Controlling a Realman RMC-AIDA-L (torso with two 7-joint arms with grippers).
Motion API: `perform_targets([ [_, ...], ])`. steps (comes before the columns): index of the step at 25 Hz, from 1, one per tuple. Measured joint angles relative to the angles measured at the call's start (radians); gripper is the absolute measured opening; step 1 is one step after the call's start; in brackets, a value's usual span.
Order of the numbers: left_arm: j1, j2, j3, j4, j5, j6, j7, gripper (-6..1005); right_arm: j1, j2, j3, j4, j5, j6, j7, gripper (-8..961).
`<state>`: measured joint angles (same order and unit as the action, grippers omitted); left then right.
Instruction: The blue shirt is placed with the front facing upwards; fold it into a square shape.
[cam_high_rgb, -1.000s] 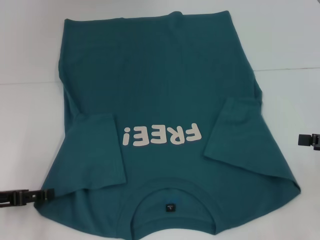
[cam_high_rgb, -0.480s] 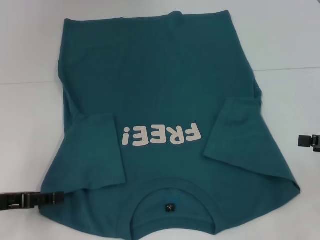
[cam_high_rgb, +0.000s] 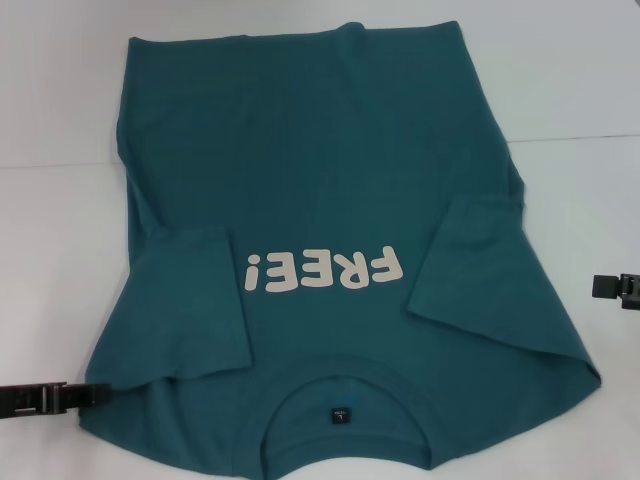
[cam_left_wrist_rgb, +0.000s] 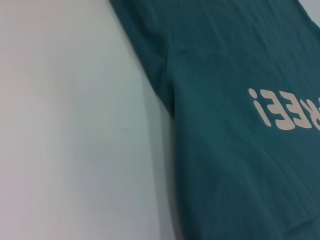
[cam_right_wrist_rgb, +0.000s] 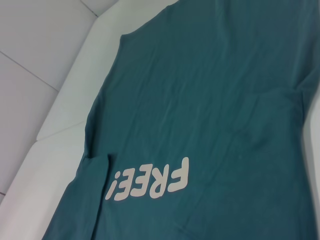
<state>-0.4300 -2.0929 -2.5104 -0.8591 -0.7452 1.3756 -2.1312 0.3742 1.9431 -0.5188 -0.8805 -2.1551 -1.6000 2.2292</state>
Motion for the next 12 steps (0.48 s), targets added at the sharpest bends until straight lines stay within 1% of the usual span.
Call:
perform_targets([
  [7,0.007,-0.004,-0.006,-0.015,-0.007,0.007,0.000,347,-0.002,0.000,0.000,0.009,0.000,0.000,0.001,942],
  [12,0.010,-0.007,-0.009,-0.030,-0.009,0.016,0.000,154,-0.004,0.002,0.000,0.009,0.000,-0.001,0.002,941],
])
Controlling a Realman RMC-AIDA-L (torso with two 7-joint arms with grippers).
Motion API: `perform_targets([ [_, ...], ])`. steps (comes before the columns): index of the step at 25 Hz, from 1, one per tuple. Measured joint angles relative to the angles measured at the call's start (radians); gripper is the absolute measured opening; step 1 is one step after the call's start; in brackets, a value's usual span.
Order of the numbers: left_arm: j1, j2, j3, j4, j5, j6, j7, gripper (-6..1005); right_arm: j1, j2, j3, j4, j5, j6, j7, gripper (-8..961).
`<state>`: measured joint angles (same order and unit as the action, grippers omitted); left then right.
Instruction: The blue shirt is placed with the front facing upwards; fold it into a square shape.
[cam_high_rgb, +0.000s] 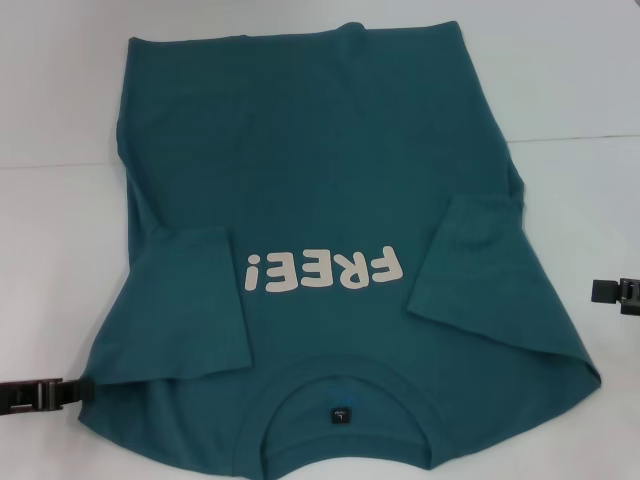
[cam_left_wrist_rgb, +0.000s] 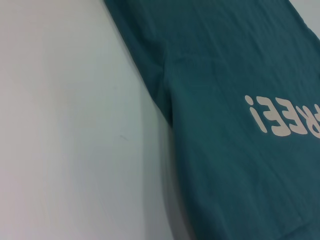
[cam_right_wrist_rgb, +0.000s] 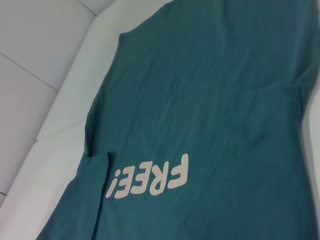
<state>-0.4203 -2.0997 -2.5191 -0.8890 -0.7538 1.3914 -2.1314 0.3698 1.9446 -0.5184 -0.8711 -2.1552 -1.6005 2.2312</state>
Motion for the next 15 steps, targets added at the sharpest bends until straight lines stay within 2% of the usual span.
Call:
perform_targets([
  [4,0.000,0.000,0.000,-0.008,0.000,0.011,0.000,-1,-0.002,-0.001,0.000,0.000,0.000,-0.002,0.001,941],
  [10,0.002,0.004,-0.010,-0.034,-0.002,0.063,-0.010,0,-0.005,-0.008,0.004,-0.002,-0.005,-0.006,0.020,941],
  [15,-0.001,-0.003,-0.009,-0.087,-0.002,0.111,-0.015,0,0.010,-0.059,0.004,-0.012,-0.065,-0.072,0.112,941],
])
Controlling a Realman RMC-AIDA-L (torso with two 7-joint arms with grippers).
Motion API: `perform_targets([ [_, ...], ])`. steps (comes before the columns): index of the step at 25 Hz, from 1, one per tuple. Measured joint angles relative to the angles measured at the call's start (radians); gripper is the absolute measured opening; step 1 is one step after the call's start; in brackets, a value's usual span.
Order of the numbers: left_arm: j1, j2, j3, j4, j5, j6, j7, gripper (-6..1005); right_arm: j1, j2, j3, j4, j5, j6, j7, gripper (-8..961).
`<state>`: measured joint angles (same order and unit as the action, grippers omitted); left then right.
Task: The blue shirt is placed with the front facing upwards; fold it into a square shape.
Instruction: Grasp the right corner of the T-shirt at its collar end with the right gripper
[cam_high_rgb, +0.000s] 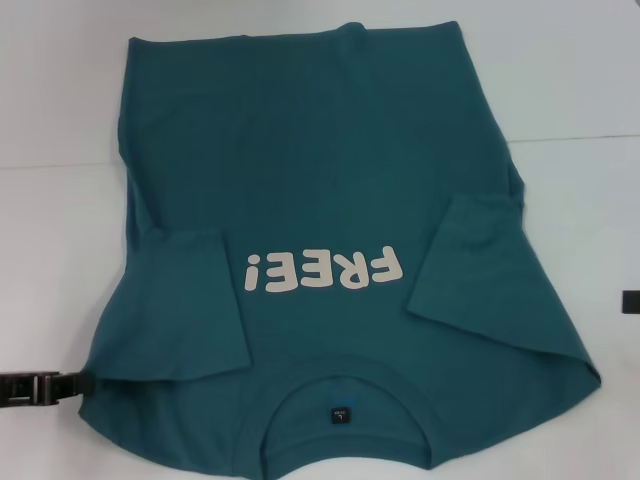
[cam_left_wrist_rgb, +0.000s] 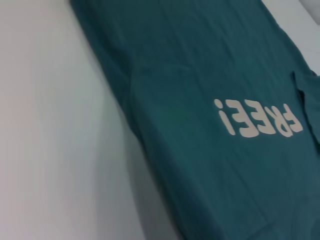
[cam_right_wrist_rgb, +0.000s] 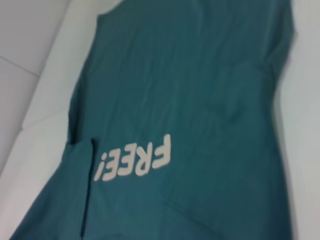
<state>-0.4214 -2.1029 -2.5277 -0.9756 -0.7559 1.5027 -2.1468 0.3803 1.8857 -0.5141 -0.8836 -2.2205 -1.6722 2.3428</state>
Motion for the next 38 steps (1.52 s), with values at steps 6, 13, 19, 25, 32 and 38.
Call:
perform_targets([
  [6,-0.007,0.003,0.005,-0.002,0.005,0.006,0.000,1,0.044,-0.051,0.004,-0.031,-0.122,-0.065,0.104,942],
  [13,-0.011,0.006,0.007,-0.003,0.004,0.007,0.003,2,0.136,-0.057,0.023,-0.046,-0.327,-0.140,0.183,942],
  [19,-0.023,0.008,0.008,0.003,0.002,0.007,0.012,2,0.165,-0.051,0.016,-0.047,-0.390,-0.115,0.186,942],
  [25,-0.032,0.002,0.011,0.002,0.004,0.007,0.022,3,0.157,-0.027,0.016,-0.042,-0.392,-0.080,0.183,941],
  [32,-0.033,0.000,0.010,0.004,0.000,0.004,0.027,4,0.154,0.009,0.013,-0.037,-0.392,-0.029,0.177,941],
  [38,-0.031,-0.004,0.010,0.004,0.000,0.003,0.027,4,0.167,0.025,0.012,0.015,-0.388,0.009,0.168,942],
])
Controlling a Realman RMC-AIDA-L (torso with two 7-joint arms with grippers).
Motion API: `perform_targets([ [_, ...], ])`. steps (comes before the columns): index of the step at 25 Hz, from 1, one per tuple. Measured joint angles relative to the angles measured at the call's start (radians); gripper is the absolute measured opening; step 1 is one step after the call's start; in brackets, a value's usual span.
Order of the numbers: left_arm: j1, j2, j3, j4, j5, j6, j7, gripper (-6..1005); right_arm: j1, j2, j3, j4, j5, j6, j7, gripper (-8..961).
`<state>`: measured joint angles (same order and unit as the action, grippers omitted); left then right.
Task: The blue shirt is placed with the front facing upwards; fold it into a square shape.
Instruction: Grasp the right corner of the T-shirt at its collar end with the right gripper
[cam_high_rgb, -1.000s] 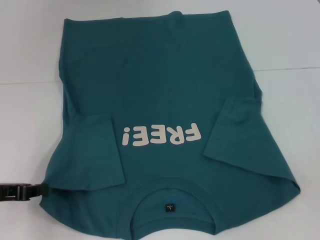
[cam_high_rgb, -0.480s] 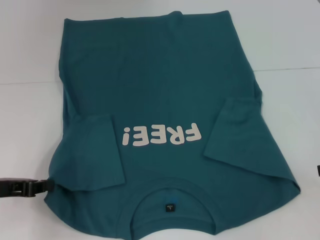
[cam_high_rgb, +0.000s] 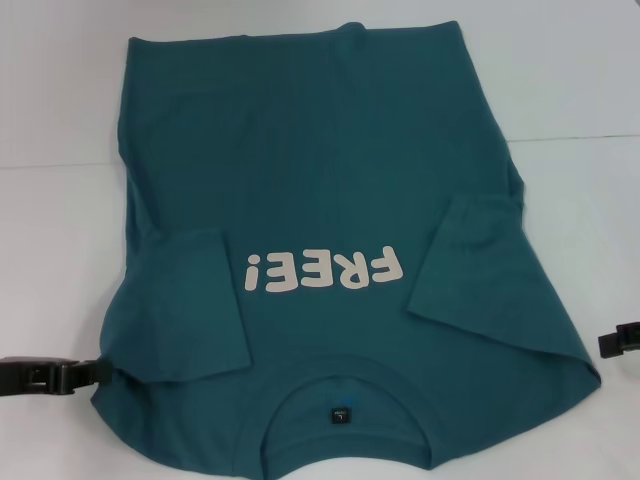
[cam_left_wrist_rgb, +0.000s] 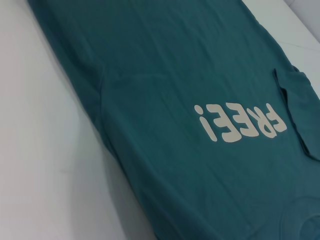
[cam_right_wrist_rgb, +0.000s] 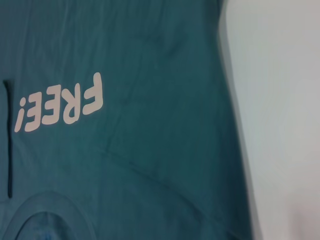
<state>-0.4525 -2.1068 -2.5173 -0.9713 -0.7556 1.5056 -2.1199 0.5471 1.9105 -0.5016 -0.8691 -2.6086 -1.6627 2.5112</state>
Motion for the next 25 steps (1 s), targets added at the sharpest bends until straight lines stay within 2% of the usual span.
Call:
perform_targets([
  [10,0.001,0.000,0.000,0.001,0.000,-0.001,0.001,5,0.007,0.010,-0.006,0.052,0.002,0.058,-0.014,941],
  [17,-0.001,0.001,0.000,0.003,0.001,-0.001,0.009,6,0.010,0.028,-0.024,0.055,0.004,0.080,-0.017,942],
  [25,0.001,0.001,-0.004,0.004,0.001,0.002,0.010,7,0.017,0.034,-0.027,0.065,0.002,0.086,-0.017,941],
])
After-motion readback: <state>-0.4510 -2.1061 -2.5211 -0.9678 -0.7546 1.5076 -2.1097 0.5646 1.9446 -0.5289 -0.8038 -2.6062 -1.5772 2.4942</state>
